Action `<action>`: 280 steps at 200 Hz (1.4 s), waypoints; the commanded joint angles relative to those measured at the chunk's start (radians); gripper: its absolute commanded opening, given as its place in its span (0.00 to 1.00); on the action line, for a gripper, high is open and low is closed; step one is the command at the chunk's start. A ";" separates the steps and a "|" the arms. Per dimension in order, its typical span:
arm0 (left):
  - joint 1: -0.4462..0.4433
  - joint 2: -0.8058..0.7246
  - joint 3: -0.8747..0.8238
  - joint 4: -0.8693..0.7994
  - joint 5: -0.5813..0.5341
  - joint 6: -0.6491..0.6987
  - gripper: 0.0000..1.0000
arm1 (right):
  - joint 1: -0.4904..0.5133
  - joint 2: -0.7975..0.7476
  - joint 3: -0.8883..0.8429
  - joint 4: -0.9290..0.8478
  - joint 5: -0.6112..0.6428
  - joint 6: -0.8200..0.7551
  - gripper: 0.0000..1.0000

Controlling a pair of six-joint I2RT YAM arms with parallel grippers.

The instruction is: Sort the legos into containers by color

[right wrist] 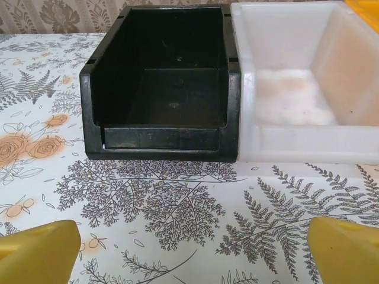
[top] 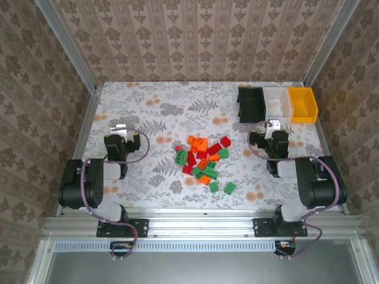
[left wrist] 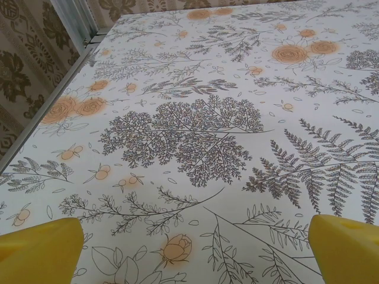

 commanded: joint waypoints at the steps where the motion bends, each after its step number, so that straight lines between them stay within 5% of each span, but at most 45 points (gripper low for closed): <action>1: 0.006 -0.006 0.018 0.005 0.018 0.017 1.00 | 0.007 -0.006 0.009 -0.004 -0.012 0.003 1.00; 245: 0.019 -0.009 0.024 -0.005 0.079 0.027 1.00 | 0.006 -0.007 0.008 -0.005 -0.014 0.006 1.00; 280: -0.008 -0.228 0.143 -0.368 0.059 0.047 1.00 | 0.055 -0.114 0.096 -0.236 0.129 -0.006 1.00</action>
